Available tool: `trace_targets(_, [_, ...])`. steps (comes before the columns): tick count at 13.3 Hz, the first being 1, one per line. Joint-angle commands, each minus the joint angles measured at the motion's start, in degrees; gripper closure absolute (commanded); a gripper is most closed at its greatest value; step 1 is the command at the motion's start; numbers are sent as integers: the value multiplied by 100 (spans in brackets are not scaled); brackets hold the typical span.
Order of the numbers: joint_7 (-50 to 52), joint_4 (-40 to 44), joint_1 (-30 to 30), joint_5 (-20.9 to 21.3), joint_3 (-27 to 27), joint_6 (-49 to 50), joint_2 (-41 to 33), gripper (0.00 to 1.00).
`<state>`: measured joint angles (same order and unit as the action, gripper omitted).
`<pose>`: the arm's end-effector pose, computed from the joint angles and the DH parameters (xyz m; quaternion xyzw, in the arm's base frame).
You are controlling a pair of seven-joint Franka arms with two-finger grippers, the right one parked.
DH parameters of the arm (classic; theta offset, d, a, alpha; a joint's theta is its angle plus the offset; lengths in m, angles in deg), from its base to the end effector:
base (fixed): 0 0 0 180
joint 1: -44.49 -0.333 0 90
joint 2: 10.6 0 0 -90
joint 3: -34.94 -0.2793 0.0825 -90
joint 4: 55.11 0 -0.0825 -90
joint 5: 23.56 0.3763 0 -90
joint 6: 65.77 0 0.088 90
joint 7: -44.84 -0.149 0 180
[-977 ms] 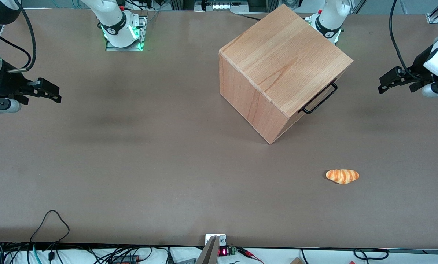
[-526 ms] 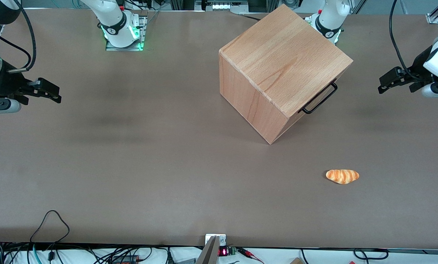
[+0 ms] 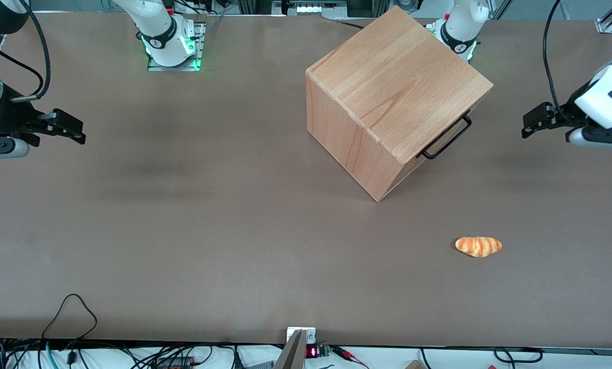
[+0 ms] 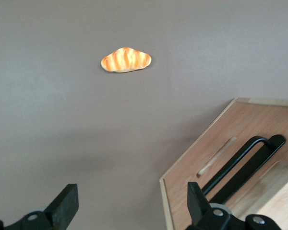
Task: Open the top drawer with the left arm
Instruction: 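Move the left gripper toward the black bar handle of the drawer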
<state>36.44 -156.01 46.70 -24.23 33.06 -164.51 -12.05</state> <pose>0.5463 -0.0046 0.4838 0.9971 -0.0752 -0.0058 0.0066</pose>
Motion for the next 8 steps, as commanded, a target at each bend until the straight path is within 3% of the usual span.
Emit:
trace_targets(1, [-940,-183,-1,23,21,-268,136,0])
trace_targets(8, [-2675,-948,34,-996,91,-901,435,0])
